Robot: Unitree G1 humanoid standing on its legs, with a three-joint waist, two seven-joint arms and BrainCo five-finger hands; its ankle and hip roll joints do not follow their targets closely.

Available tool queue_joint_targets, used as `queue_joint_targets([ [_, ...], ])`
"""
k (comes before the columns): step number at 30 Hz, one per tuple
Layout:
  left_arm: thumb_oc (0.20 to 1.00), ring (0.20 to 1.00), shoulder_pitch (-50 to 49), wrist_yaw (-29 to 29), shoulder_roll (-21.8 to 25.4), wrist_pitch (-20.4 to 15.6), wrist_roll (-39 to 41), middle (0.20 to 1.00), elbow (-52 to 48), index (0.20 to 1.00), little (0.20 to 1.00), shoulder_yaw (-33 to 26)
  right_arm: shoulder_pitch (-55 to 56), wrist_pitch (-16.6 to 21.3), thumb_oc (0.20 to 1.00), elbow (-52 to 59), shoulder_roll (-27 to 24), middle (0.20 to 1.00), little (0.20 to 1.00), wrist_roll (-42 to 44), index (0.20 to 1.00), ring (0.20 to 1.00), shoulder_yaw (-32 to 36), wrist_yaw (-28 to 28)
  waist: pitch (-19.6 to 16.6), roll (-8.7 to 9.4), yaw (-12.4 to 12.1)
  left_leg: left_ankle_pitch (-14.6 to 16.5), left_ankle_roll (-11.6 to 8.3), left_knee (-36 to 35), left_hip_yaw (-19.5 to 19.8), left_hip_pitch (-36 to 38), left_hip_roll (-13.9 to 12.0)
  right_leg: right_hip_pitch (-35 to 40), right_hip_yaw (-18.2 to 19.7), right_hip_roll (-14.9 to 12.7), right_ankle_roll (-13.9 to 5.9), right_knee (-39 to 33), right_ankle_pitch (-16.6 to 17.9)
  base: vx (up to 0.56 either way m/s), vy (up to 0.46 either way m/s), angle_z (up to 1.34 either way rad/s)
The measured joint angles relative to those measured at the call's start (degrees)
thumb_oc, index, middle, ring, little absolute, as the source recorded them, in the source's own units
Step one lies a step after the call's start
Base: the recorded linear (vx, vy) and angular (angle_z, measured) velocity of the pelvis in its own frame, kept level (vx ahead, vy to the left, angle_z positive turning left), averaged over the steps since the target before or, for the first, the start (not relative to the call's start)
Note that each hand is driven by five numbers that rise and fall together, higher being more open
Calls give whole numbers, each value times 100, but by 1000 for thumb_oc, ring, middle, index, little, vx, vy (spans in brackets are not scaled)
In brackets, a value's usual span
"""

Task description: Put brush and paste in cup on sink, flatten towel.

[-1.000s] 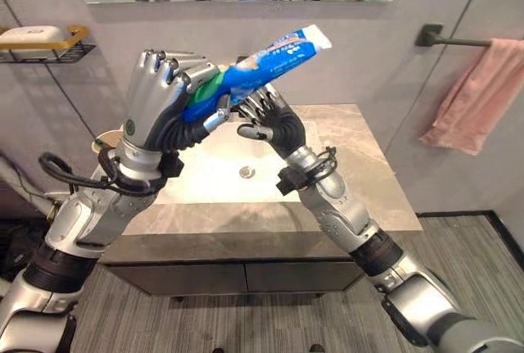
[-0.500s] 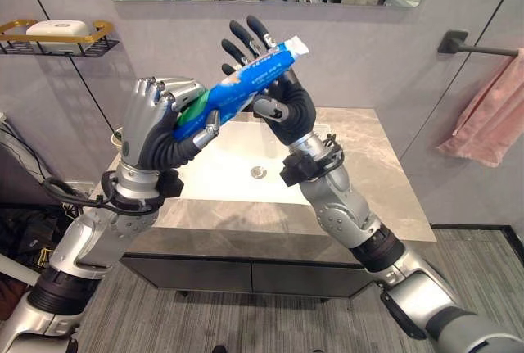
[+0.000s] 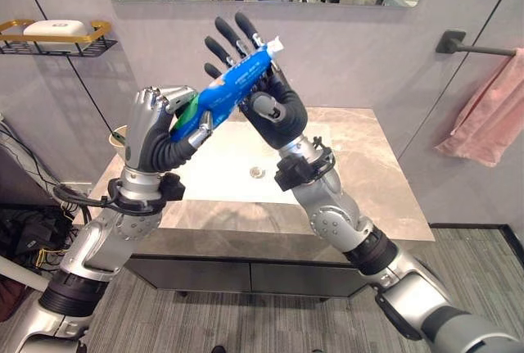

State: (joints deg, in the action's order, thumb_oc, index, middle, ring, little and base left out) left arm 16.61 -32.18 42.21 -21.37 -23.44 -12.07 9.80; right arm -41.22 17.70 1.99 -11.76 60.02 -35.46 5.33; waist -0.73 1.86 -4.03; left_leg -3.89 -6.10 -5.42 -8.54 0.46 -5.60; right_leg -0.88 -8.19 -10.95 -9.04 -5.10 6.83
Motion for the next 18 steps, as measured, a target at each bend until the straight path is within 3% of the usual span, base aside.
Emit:
queue_joint_targets([
  [9,200,200,-53,155,6,11,2,200,6,200,200,29,-1,-24,1000,1,-56,1000,1000,-2,1000,1000,-30,16,0,0,5,0,0,0,-4,1,-1,-2,3,2,0,0,0,0,0,0],
  [10,200,200,-59,155,6,15,2,200,7,200,200,29,-1,-24,934,1,-48,934,934,-2,934,934,-30,15,0,0,6,0,0,0,-5,1,-2,-2,4,2,0,0,0,0,0,0],
  [11,200,200,-78,158,7,22,2,200,9,200,200,30,-1,-25,693,1,-45,693,693,-2,693,693,-30,15,0,0,7,0,0,0,-4,1,-2,-2,4,2,0,0,0,0,0,0],
  [12,200,200,-93,161,6,21,2,200,12,200,200,31,-1,-26,222,2,-45,222,222,-2,222,222,-30,14,0,0,6,0,0,0,-5,1,-2,-1,4,2,0,0,0,0,0,0],
  [18,200,200,-137,259,7,5,-2,200,18,200,200,59,-2,-26,200,2,-29,200,200,0,200,200,-28,9,-2,3,4,0,0,-1,-3,0,-3,-1,3,3,0,0,0,0,0,0],
])
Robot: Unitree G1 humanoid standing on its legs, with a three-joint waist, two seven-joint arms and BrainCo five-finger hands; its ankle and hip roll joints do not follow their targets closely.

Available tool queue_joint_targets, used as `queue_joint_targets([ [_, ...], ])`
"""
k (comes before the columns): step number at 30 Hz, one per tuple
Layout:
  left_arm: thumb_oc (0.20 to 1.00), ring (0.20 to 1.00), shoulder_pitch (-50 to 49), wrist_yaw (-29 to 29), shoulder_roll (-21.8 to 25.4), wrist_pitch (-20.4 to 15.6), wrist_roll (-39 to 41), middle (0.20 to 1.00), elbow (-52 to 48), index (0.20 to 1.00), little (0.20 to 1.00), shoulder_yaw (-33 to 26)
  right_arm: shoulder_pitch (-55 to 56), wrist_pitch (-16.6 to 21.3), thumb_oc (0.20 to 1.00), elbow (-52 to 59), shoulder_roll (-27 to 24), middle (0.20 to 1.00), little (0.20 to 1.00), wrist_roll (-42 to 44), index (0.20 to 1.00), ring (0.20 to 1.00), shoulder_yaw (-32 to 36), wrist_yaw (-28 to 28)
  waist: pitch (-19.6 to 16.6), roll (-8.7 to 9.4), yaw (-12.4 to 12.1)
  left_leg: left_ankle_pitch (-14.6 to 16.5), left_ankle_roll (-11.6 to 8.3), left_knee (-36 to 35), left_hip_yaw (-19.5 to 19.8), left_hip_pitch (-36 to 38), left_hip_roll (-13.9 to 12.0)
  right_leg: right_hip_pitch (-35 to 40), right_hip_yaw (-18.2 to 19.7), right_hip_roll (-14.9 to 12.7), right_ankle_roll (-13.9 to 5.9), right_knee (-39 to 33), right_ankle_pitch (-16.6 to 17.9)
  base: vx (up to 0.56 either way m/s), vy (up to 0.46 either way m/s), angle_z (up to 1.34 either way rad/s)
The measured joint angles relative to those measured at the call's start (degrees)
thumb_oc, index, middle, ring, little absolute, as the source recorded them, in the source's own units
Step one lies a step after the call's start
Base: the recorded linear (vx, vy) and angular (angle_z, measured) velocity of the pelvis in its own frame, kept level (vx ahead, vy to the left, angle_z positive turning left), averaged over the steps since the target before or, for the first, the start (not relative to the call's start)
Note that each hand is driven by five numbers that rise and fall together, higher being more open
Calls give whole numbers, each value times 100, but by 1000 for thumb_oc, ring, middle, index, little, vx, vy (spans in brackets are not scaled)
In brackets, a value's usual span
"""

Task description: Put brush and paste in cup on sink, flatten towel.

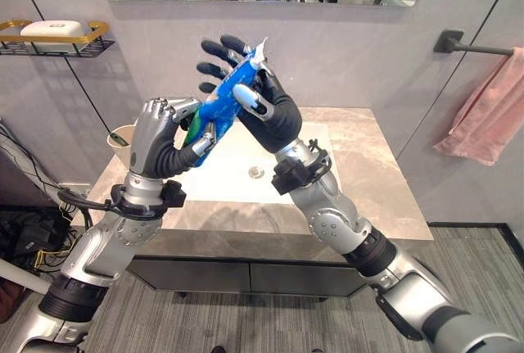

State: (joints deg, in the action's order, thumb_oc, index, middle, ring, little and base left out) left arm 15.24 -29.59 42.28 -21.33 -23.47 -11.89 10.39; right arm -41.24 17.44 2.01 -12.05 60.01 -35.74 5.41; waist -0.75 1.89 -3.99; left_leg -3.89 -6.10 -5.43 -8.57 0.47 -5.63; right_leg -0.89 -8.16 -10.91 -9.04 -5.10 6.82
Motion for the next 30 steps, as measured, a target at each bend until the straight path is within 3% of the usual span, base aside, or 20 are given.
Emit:
queue_joint_targets([
  [7,200,200,-124,64,-2,-123,-3,200,-26,200,200,215,1,-7,200,-37,74,200,200,-7,200,200,-51,-52,-4,11,1,0,0,0,1,-2,-4,-1,0,5,1,0,-1,0,0,0],
  [8,360,360,-136,64,-3,-123,-3,360,-26,360,360,215,1,-7,200,-37,73,200,200,-7,200,200,-68,-58,-6,14,-2,0,0,0,2,-4,-4,-2,-1,6,4,0,-3,0,0,0],
  [9,1000,1000,-161,61,-3,-115,-1,1000,-27,1000,1000,198,2,-6,200,-40,79,200,200,-13,200,200,-72,-100,-4,21,-4,0,-1,0,6,-8,-8,-3,-4,7,5,0,-3,0,0,0],
  [16,1000,1000,-953,-123,-42,150,132,1000,4,1000,1000,-419,8,10,200,-305,-188,200,200,-491,200,200,155,-807,-15,154,-38,-15,-14,-21,264,-170,-51,12,-253,19,10,-1,-56,3,-30,17],
  [20,1000,1000,-1854,-108,-160,152,671,1000,17,1000,1000,-648,-92,38,200,-709,-261,200,200,-729,200,200,815,-1298,65,236,-414,-46,-54,1,497,-280,-50,48,-500,56,40,-10,-117,-6,-35,31],
  [24,1000,1000,-2222,29,-448,113,1489,1000,310,1000,1000,-681,-727,106,200,-1161,-246,200,200,-927,200,200,1177,-1762,184,284,-714,-157,-105,5,993,-576,-56,97,-1019,101,69,-11,-211,10,-25,62],
  [26,1000,1000,-2374,179,-429,109,1742,1000,391,1000,1000,-668,-1073,158,200,-1206,-217,200,200,-989,200,200,1284,-1900,302,300,-1011,-184,-103,5,1156,-672,-30,113,-1182,97,61,0,-244,24,-28,44],
  [30,1000,1000,-2618,698,-258,89,2310,1000,659,1000,1000,-273,-1888,306,200,-1544,-251,200,200,-1235,200,200,1423,-2106,503,360,-1323,-223,-106,5,1551,-819,58,207,-1576,62,30,-1,-326,17,4,51],
])
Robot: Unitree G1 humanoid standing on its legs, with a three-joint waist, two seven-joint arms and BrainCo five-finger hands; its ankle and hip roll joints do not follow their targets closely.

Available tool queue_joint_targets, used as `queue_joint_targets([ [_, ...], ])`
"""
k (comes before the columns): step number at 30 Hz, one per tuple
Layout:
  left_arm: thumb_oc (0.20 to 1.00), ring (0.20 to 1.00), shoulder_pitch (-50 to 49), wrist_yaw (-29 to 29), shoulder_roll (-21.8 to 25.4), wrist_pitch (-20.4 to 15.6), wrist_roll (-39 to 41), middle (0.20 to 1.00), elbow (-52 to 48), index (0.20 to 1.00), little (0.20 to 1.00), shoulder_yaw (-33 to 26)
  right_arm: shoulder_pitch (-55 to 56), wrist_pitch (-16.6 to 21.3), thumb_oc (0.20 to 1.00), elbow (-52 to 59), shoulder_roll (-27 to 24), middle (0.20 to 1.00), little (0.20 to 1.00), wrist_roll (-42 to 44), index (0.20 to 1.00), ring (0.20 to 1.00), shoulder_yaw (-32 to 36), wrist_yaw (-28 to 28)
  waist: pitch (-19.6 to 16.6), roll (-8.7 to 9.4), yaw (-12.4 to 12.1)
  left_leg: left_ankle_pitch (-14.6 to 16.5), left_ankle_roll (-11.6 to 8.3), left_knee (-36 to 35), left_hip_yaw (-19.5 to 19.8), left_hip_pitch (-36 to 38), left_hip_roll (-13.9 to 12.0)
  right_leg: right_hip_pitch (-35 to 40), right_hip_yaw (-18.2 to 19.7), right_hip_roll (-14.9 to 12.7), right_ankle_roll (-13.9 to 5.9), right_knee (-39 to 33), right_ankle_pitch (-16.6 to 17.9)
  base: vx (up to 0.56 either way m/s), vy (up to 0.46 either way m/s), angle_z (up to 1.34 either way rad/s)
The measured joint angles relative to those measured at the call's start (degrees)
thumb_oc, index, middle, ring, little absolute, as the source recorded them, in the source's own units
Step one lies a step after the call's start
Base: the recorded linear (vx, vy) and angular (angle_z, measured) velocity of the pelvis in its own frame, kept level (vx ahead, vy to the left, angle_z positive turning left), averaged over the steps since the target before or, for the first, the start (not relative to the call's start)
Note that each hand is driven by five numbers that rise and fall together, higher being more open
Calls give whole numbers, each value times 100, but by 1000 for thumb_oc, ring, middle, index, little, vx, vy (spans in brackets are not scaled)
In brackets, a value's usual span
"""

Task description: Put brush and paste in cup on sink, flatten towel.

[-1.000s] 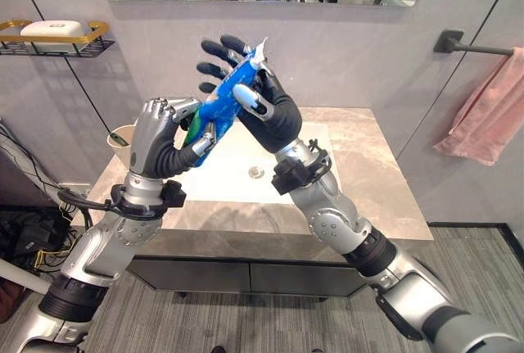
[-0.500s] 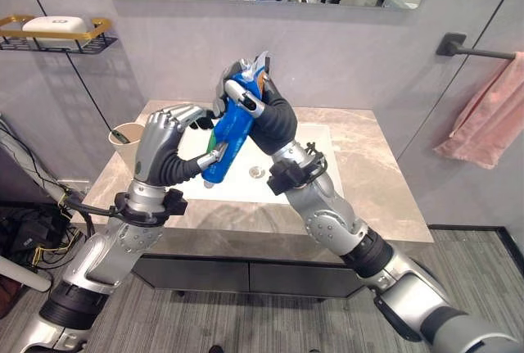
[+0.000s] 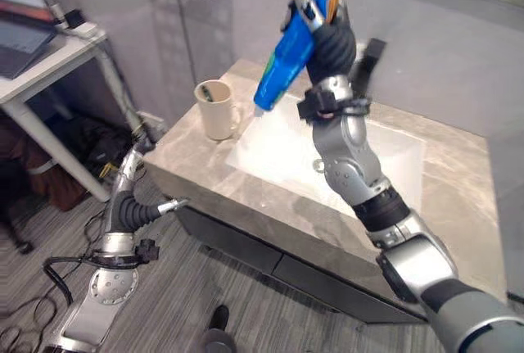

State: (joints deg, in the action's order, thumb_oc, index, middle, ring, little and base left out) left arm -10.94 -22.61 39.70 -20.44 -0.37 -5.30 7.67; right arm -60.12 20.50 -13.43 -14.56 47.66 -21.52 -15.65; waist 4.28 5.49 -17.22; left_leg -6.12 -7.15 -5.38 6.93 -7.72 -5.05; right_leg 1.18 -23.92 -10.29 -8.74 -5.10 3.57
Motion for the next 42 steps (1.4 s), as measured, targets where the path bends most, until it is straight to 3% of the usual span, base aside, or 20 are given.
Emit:
queue_joint_targets([
  [3,1000,1000,-143,340,197,61,185,1000,219,1000,1000,249,-430,23,200,-214,-7,200,200,-169,200,200,-15,-89,86,108,-253,-4,-3,0,113,-106,62,-14,-118,-68,-44,0,-58,12,8,27],
  [7,1000,1000,-126,610,305,72,292,1000,236,1000,1000,522,-630,89,200,-296,-26,200,200,-356,200,200,-3,-220,139,188,-390,-24,26,1,279,-256,212,-49,-245,-162,-81,0,-82,11,5,24],
  [42,1000,1000,531,1049,633,155,626,1000,240,1000,1000,1057,-1084,103,200,-1236,85,200,200,-576,200,200,-21,-554,208,230,-529,-40,46,3,367,-684,302,-418,-324,-230,-120,-2,-92,3,4,2],
])
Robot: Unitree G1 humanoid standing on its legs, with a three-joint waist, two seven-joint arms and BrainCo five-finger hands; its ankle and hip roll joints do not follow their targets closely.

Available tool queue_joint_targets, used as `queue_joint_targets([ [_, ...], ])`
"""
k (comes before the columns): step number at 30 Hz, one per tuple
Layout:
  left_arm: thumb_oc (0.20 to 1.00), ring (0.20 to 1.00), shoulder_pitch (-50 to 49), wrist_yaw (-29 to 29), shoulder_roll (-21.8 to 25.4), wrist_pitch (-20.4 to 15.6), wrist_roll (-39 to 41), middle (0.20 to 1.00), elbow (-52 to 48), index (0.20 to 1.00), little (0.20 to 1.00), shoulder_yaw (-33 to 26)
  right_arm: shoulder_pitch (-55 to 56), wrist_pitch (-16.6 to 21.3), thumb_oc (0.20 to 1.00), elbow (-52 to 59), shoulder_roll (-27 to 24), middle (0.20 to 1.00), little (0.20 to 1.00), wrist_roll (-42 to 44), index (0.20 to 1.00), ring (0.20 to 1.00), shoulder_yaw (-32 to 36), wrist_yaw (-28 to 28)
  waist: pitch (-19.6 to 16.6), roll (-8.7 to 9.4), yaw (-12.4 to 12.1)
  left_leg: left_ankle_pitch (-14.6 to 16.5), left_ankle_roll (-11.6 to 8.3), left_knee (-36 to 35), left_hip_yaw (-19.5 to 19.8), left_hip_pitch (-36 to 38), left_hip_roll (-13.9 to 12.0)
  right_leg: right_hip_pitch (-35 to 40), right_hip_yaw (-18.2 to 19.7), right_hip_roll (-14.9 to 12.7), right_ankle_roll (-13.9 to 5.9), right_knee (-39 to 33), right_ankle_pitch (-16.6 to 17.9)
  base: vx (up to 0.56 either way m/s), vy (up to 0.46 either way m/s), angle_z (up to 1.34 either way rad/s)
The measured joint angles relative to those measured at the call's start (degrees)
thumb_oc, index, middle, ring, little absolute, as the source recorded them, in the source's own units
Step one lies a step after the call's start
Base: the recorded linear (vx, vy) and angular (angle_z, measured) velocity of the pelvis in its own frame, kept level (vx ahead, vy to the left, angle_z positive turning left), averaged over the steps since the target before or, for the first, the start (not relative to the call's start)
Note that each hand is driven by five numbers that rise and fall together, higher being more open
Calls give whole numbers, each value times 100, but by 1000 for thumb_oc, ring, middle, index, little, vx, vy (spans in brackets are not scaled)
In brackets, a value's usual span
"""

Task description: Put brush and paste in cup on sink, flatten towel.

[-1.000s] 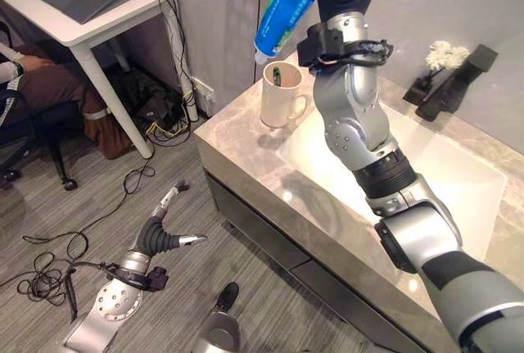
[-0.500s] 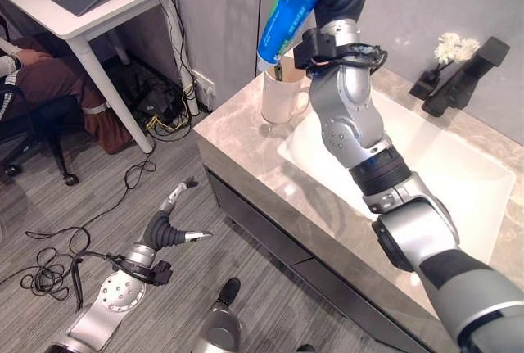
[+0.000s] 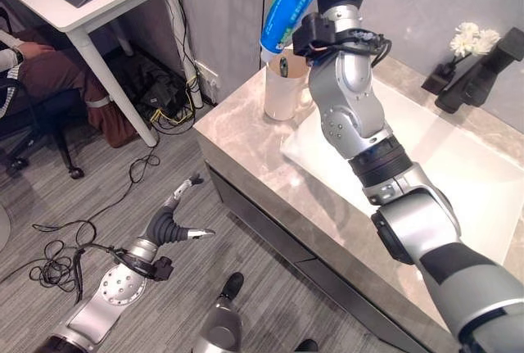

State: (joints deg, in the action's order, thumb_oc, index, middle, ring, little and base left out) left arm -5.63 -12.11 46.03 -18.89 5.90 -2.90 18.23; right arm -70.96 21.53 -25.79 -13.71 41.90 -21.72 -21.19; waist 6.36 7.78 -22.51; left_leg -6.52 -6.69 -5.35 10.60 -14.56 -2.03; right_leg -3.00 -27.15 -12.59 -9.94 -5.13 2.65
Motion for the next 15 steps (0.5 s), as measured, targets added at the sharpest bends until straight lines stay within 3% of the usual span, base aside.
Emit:
queue_joint_targets([
  [15,1000,1000,125,3,20,-4,33,1000,5,1000,1000,59,-109,-1,200,1,-21,200,200,-473,200,200,-133,-100,178,131,-37,-3,4,2,18,-151,32,-140,-11,-27,-5,2,1,2,0,1],
])
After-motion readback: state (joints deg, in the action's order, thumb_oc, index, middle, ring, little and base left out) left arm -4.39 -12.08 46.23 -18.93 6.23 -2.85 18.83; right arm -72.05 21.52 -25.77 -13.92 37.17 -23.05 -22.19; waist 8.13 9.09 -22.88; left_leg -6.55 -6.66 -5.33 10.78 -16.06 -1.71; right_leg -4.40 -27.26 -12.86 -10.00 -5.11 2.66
